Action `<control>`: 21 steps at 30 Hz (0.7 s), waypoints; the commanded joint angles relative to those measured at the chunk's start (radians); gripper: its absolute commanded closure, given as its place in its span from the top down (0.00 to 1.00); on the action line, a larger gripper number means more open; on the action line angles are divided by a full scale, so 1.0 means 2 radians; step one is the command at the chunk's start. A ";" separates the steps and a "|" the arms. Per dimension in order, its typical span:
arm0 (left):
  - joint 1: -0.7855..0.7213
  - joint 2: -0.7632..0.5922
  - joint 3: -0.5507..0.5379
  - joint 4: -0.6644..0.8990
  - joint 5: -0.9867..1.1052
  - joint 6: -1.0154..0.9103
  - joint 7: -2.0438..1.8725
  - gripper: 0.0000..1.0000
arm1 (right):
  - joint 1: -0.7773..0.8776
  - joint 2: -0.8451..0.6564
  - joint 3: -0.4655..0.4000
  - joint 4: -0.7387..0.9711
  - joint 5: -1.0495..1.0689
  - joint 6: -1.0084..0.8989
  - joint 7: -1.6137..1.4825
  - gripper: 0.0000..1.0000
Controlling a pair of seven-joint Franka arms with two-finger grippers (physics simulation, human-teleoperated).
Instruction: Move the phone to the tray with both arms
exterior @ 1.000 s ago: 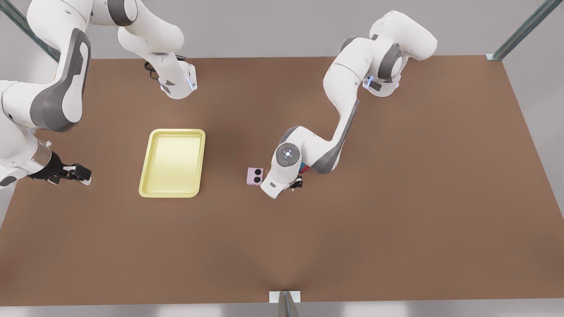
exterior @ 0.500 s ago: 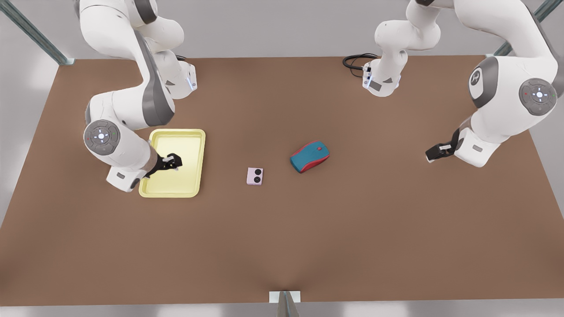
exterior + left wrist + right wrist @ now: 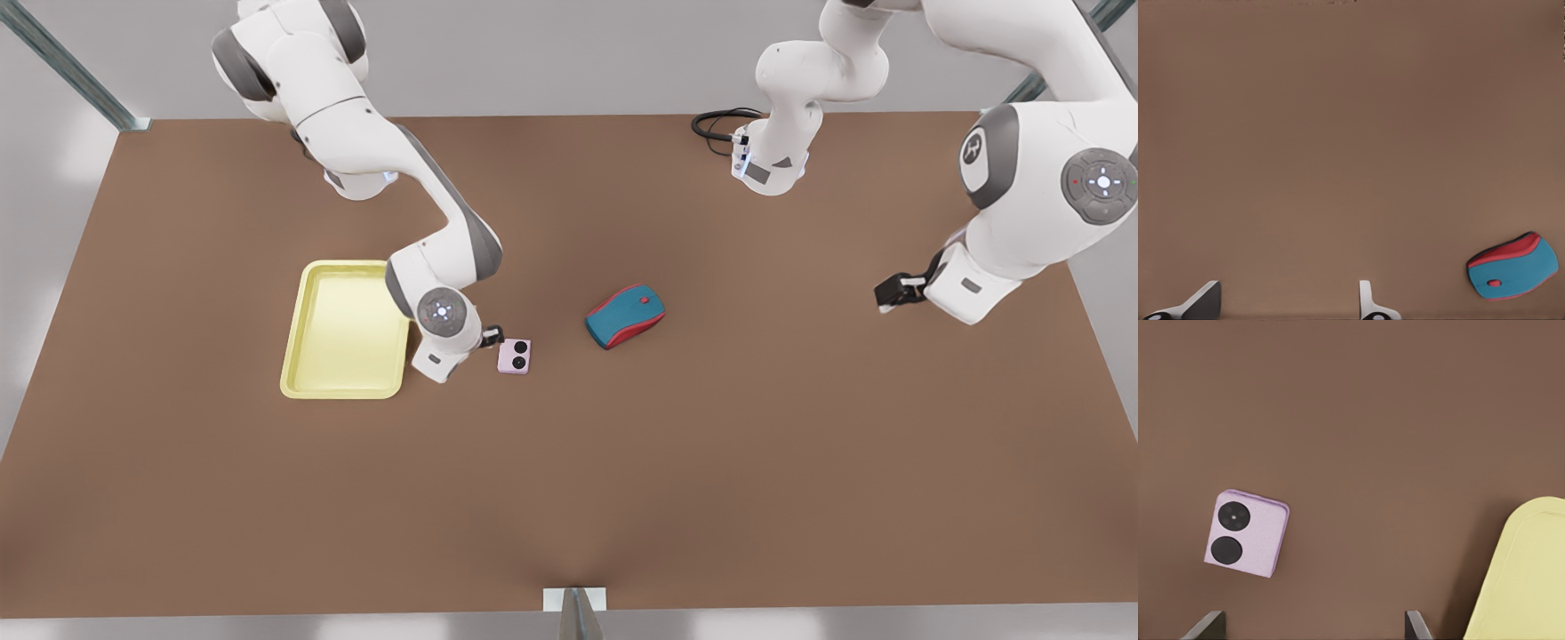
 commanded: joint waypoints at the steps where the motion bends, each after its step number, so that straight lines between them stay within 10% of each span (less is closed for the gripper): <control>1: -0.002 -0.004 0.000 0.000 0.002 -0.008 0.070 1.00 | 0.008 0.019 0.001 0.002 0.000 0.105 0.260 1.00; 21: -0.002 0.005 0.000 -0.003 0.002 -0.005 0.067 1.00 | 0.028 0.086 0.015 -0.031 -0.001 0.239 0.287 1.00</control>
